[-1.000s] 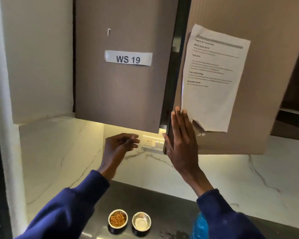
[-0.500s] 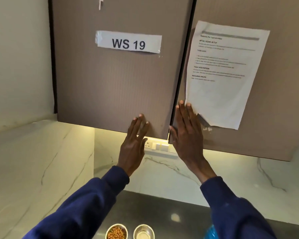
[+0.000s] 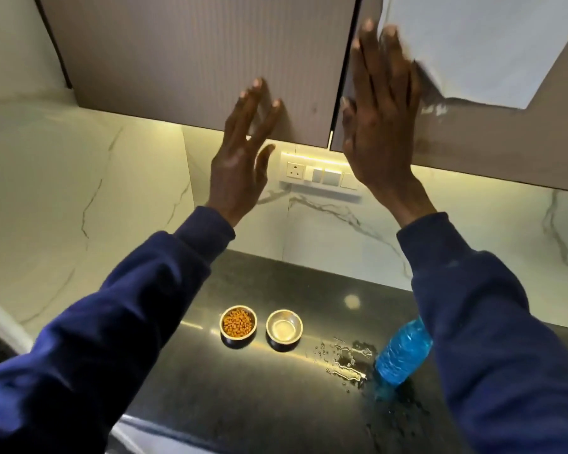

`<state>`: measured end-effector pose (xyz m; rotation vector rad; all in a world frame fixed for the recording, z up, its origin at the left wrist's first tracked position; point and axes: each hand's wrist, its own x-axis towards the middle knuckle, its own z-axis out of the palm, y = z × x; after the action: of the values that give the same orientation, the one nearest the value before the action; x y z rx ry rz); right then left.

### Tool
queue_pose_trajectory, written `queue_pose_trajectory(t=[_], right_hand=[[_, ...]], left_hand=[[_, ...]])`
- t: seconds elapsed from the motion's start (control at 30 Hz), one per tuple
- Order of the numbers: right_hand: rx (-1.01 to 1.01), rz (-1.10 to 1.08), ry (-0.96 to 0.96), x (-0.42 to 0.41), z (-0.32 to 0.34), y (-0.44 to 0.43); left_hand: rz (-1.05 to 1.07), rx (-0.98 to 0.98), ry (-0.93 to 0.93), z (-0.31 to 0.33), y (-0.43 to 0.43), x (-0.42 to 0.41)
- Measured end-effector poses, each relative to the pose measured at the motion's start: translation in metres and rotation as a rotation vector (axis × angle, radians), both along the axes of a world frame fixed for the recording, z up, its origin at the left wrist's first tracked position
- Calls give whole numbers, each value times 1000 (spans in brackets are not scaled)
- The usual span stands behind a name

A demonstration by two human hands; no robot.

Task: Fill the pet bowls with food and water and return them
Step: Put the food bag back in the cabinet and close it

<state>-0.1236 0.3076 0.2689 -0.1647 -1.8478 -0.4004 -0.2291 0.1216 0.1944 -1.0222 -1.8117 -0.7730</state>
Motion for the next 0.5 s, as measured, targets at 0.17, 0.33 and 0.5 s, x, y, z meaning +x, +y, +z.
queue_pose_trajectory(t=[0.17,0.33,0.5], right_hand=[[-30,297,5,6,-14,18],[-191,562,-37,32,-55,25],[-330,669,-181,58,-115,25]], left_hand=[[39,59,-30,-10,10,3],[34,15,-116,-44,9,18],[-51,-39,-209,-86,3,34]])
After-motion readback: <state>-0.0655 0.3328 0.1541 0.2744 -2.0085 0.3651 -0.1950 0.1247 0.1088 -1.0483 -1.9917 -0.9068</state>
